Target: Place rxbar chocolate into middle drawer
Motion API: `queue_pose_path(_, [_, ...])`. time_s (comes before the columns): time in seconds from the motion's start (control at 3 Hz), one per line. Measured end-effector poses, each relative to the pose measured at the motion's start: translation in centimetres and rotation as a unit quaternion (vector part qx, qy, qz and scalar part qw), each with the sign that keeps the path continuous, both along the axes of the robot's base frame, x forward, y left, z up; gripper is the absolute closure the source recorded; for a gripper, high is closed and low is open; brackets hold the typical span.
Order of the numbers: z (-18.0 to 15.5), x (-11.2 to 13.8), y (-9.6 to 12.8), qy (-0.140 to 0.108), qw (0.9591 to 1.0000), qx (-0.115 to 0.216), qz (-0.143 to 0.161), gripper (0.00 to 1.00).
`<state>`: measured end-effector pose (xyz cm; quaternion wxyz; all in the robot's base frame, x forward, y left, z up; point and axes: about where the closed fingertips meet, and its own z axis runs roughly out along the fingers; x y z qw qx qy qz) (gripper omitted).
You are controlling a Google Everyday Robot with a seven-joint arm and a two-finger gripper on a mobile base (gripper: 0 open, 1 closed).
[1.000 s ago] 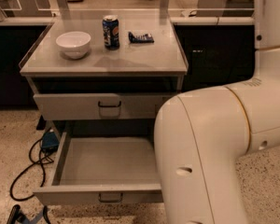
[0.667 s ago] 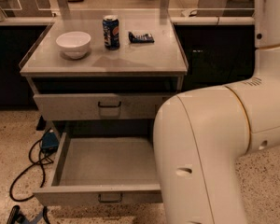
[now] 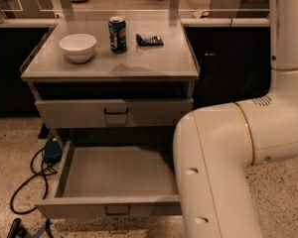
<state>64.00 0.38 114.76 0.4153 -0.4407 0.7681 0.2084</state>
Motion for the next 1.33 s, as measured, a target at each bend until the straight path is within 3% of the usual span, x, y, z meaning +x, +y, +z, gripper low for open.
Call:
queue_pose_path(0.33, [-5.7, -1.1, -0.7, 0.081, 0.9965, 0.006, -0.022, 1.0])
queue_pose_path(0.67, [-9.5, -4.2, -1.3, 0.145, 0.9882, 0.032, -0.039, 1.0])
queue_pose_path(1.0, [-9.4, -11.7, -0.3, 0.174, 0.9801, 0.07, -0.064, 1.0])
queue_pose_path(1.33, [-9.5, -10.8, -0.3, 0.173, 0.9805, 0.07, -0.063, 1.0])
